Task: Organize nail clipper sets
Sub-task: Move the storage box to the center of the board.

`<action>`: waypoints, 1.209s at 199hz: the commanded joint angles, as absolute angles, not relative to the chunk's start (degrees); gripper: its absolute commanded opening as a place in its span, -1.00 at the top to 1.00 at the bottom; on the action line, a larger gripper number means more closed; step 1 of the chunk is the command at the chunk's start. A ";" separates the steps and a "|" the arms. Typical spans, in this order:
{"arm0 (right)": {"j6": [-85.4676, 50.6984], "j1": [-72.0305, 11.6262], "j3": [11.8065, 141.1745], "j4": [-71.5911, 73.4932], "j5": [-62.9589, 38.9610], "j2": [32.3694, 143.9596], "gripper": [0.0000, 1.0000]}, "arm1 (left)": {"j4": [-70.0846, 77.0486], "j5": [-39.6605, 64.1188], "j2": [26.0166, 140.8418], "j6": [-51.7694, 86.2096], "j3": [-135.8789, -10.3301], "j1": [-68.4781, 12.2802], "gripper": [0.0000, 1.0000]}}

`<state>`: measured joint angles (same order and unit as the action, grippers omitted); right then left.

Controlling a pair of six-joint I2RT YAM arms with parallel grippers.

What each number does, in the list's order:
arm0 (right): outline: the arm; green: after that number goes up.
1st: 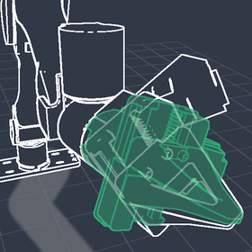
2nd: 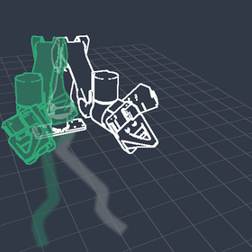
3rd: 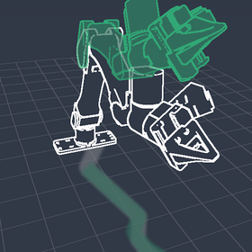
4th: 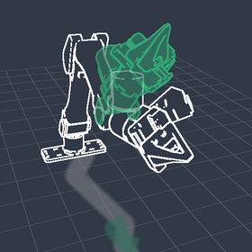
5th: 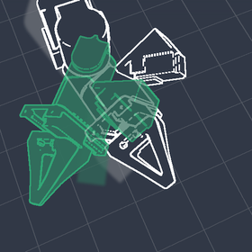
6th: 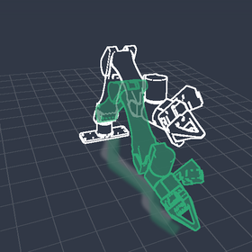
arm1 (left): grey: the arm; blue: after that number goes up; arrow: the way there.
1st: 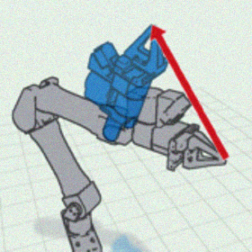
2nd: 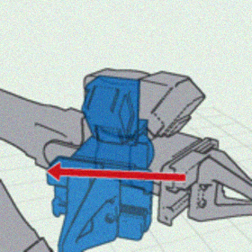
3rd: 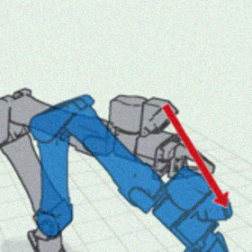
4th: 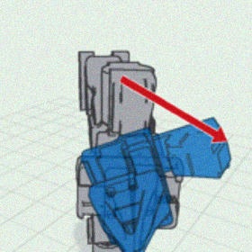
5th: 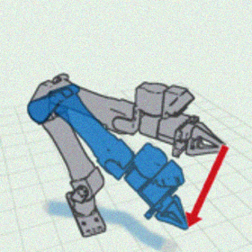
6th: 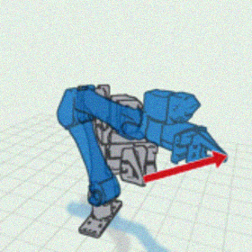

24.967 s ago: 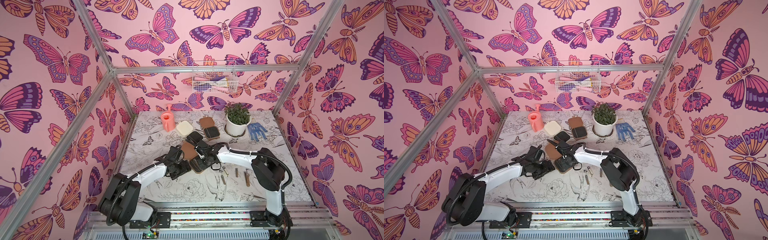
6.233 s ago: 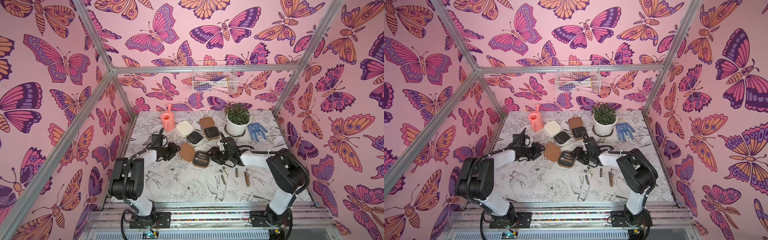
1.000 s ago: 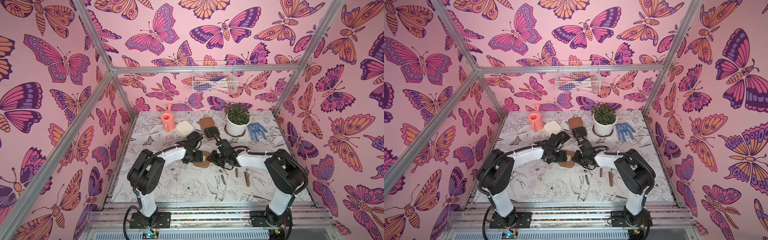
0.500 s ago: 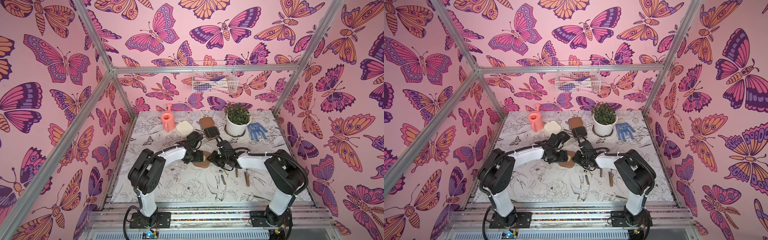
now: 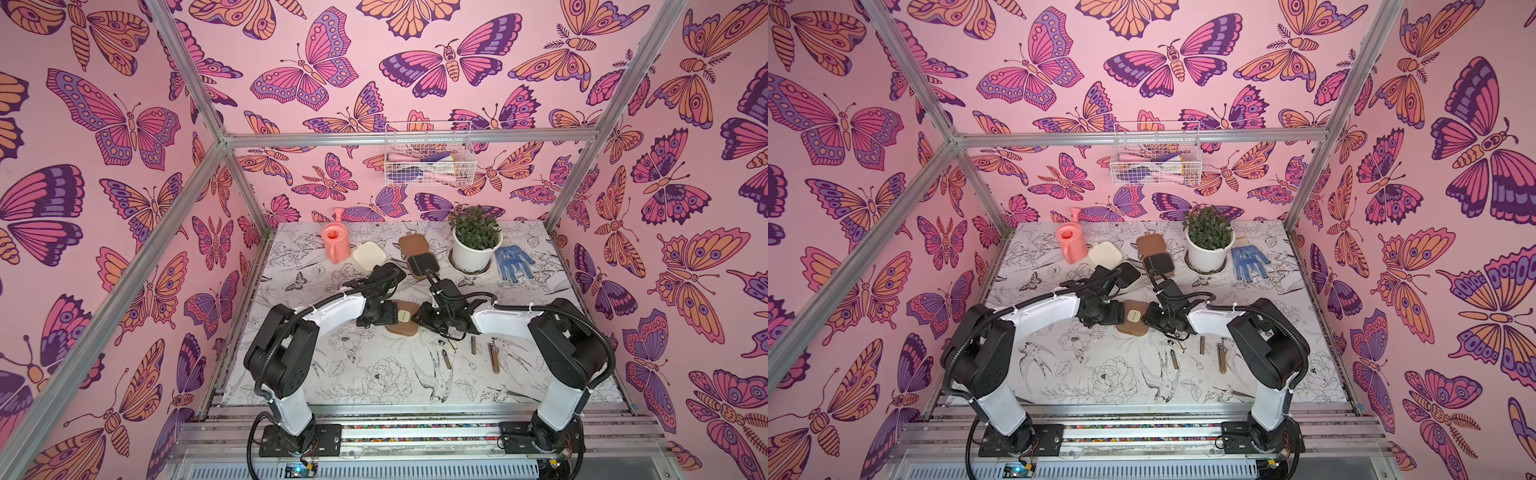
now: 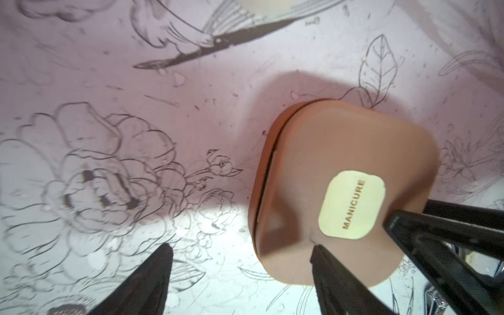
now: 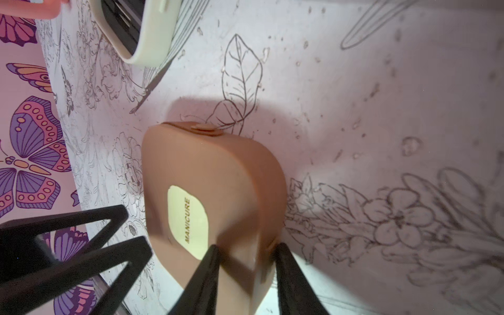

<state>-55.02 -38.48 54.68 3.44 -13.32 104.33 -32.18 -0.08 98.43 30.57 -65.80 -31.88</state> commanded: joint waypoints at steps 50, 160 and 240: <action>-53.89 -41.00 64.87 -0.84 -15.67 115.62 0.31 | -38.44 -4.83 81.99 30.23 -67.27 -30.50 -0.68; -58.30 -50.28 96.57 -9.67 -16.90 132.15 0.23 | -43.83 -3.43 70.03 31.55 -64.95 -24.51 -0.77; -21.38 -39.37 100.13 -26.97 -14.02 116.55 0.03 | -43.90 -2.52 72.33 33.22 -65.92 -24.26 -0.73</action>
